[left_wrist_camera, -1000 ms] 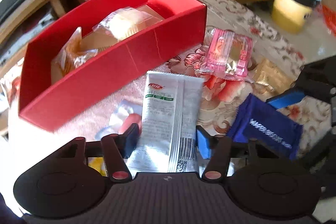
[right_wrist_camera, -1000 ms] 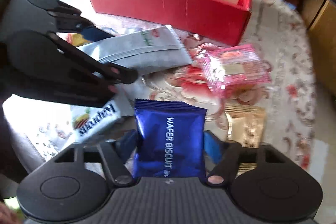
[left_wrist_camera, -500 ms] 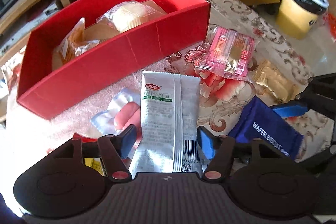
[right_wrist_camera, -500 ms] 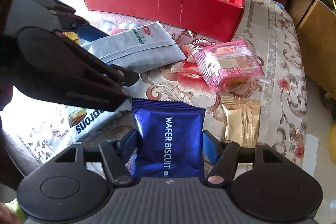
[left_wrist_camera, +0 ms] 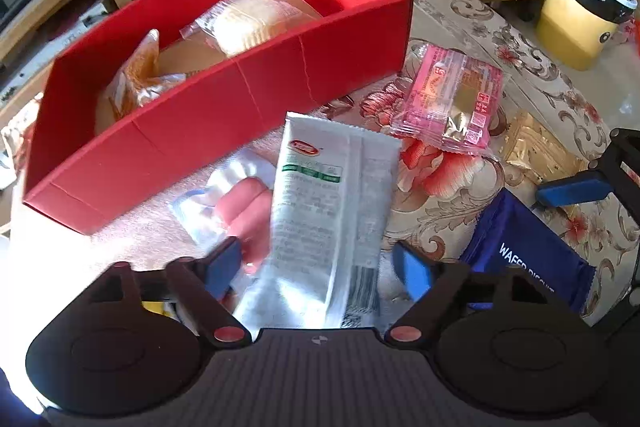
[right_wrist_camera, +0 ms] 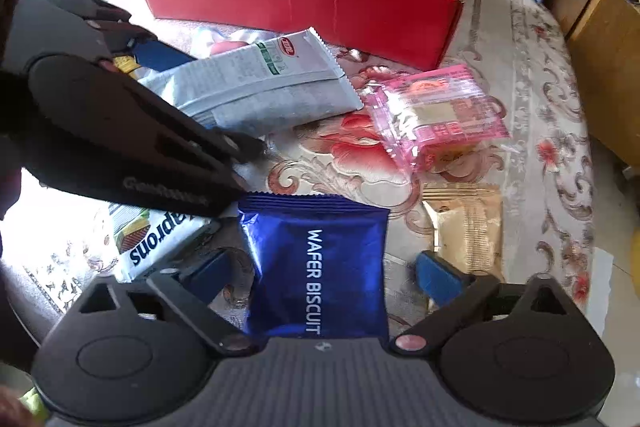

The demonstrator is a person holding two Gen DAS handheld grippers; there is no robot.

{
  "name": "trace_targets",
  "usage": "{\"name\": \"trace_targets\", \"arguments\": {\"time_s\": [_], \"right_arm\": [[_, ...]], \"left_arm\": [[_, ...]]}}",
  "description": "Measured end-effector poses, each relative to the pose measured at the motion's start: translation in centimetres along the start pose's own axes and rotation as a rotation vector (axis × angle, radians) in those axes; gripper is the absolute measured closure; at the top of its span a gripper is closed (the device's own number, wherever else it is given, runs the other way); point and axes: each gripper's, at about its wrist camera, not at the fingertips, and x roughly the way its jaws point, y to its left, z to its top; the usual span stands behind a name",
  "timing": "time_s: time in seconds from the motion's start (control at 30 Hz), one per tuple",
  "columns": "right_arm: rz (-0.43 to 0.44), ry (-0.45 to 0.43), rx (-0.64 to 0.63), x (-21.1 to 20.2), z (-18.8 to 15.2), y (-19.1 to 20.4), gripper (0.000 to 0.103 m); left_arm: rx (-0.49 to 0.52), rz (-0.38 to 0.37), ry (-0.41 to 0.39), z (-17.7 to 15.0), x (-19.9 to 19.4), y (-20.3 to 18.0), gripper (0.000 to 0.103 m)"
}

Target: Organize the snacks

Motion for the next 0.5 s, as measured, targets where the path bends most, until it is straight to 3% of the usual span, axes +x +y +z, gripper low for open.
{"name": "trace_targets", "arguments": {"time_s": [0.1,0.23,0.5], "right_arm": [[-0.018,-0.021,0.011,-0.9,-0.1,0.0,0.043],[-0.039,-0.025,0.016,-1.4,-0.5,0.2,0.043],[-0.018,-0.078,0.080,-2.9,-0.6,-0.5,0.043]], "left_arm": [[-0.019,-0.010,-0.008,-0.2,-0.6,0.6,0.039],[-0.039,-0.023,-0.011,-0.4,-1.1,0.8,0.048],[-0.113,-0.044,-0.045,-1.1,-2.8,1.4,0.050]]}}
